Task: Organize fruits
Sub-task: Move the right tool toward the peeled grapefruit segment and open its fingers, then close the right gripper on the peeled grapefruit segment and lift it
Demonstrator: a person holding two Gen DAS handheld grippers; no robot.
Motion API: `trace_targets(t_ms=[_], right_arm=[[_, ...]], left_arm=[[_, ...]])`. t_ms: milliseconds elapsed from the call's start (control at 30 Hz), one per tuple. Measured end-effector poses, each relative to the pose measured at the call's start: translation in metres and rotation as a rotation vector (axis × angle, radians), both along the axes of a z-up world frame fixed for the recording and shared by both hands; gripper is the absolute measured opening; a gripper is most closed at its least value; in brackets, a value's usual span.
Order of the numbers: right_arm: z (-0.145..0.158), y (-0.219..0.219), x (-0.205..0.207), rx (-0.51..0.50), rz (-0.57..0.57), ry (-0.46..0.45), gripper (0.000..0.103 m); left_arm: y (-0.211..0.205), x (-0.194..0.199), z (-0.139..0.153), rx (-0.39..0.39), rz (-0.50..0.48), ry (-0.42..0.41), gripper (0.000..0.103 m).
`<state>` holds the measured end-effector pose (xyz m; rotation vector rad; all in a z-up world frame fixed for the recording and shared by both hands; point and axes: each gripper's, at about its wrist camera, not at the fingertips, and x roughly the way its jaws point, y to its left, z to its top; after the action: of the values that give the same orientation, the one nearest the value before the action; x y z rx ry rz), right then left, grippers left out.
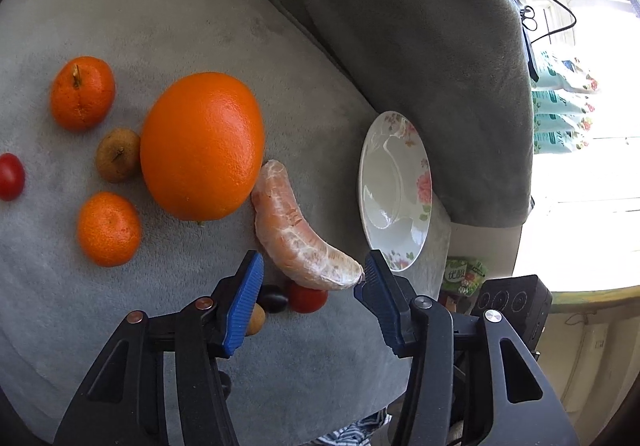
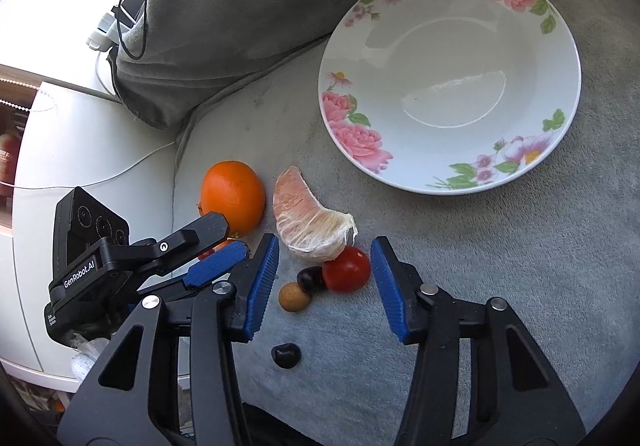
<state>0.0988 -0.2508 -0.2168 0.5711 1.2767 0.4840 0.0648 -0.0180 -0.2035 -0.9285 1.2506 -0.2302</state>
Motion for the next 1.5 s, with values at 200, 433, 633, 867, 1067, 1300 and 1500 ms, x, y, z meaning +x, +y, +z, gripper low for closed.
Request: trace_targets(t_ms=[200,433,633,867,1067,1300,1500], right_arm=[[-0.007,-0.001,0.004,0.022,-0.016,0.030,0.051],[-0.011,0.000,0.006,0.036,-0.012,0.048,0.046],[-0.015,0.006,0.006,0.036,0.010,0.059,0.039],[-0.016,0.008,0.006,0.053,0.017,0.066,0.031],[-0.016,0.013,0.006,0.061,0.036,0.064,0.026],[-0.015,0.018,0.007,0.051,0.042,0.061,0.025],[-0.015,0.019,0.005,0.055,0.045,0.056,0.024]], left_arm=[[0.003,0.001,-0.016,-0.052,0.037,0.051,0.051],[0.005,0.004,-0.029,-0.082,0.057,0.095,0.051],[0.002,0.005,-0.036,-0.091,0.064,0.122,0.051],[0.004,0.006,-0.044,-0.094,0.080,0.140,0.051],[0.000,0.010,-0.043,-0.084,0.086,0.138,0.051],[-0.005,0.004,-0.039,-0.031,0.105,0.135,0.035],[-0.001,-0.001,-0.032,-0.012,0.108,0.118,0.034]])
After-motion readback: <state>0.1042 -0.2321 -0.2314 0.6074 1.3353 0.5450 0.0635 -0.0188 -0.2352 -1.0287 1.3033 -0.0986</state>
